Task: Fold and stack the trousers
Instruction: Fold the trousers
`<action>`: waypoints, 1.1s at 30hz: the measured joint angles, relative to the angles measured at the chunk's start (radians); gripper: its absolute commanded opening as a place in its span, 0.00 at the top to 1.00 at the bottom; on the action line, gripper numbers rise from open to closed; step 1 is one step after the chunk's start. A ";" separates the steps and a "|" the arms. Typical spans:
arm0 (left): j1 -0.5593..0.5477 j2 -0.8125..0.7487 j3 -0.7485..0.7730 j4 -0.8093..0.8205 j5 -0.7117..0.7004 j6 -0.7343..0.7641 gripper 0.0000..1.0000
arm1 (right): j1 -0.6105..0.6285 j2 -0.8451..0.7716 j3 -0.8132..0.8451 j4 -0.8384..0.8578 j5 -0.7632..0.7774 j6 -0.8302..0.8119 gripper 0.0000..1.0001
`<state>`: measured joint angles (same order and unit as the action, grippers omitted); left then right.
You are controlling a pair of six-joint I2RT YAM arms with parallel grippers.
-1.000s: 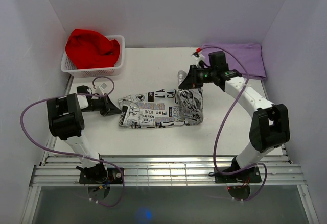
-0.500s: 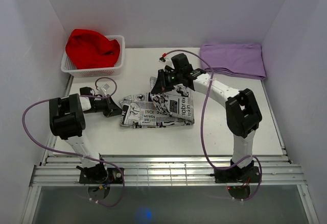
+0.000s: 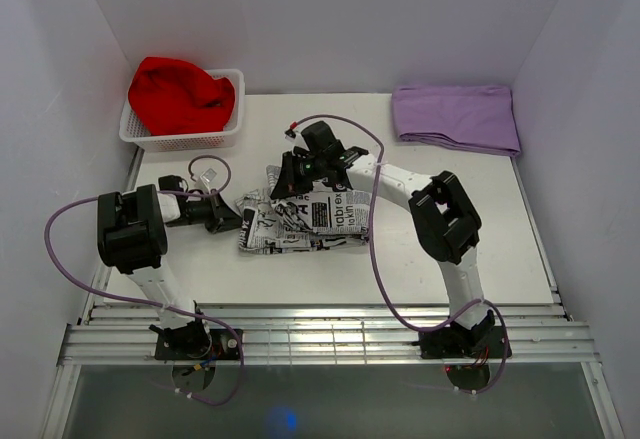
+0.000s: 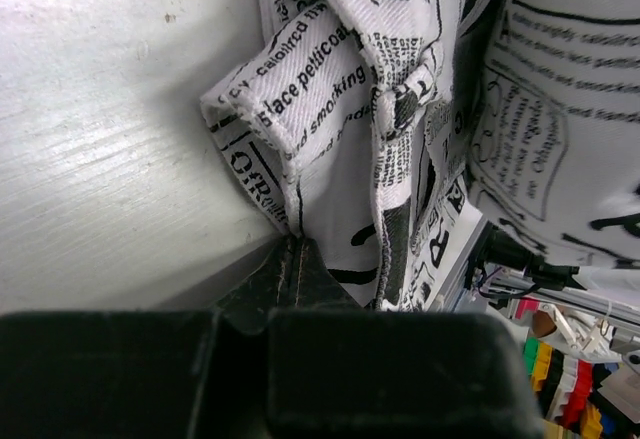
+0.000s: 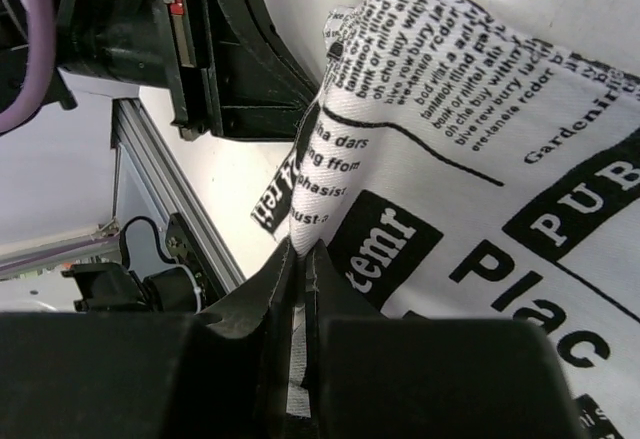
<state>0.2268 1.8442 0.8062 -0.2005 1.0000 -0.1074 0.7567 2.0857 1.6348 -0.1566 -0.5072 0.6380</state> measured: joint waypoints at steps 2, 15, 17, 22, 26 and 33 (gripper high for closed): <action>0.000 0.000 -0.008 0.005 0.007 -0.003 1.00 | 0.016 0.017 0.006 0.000 0.011 0.015 0.92; 0.000 -0.005 -0.048 0.038 0.031 -0.013 1.00 | 0.076 0.082 0.069 0.039 0.032 0.105 0.92; 0.000 -0.013 -0.064 0.051 0.032 -0.016 1.00 | 0.085 0.084 0.071 0.043 0.034 0.119 0.92; -0.001 -0.025 -0.095 0.073 0.038 -0.037 1.00 | 0.115 0.103 0.078 0.047 0.050 0.171 0.92; -0.001 -0.029 -0.104 0.092 0.037 -0.060 1.00 | 0.127 0.109 0.068 0.040 0.064 0.224 0.92; -0.002 -0.028 -0.108 0.116 0.034 -0.105 1.00 | 0.148 0.109 0.035 0.032 0.079 0.306 0.92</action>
<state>0.2245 1.8160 0.6983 -0.0845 1.0336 -0.2119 0.9047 2.1944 1.6695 -0.1249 -0.4282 0.9443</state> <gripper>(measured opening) 0.023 0.088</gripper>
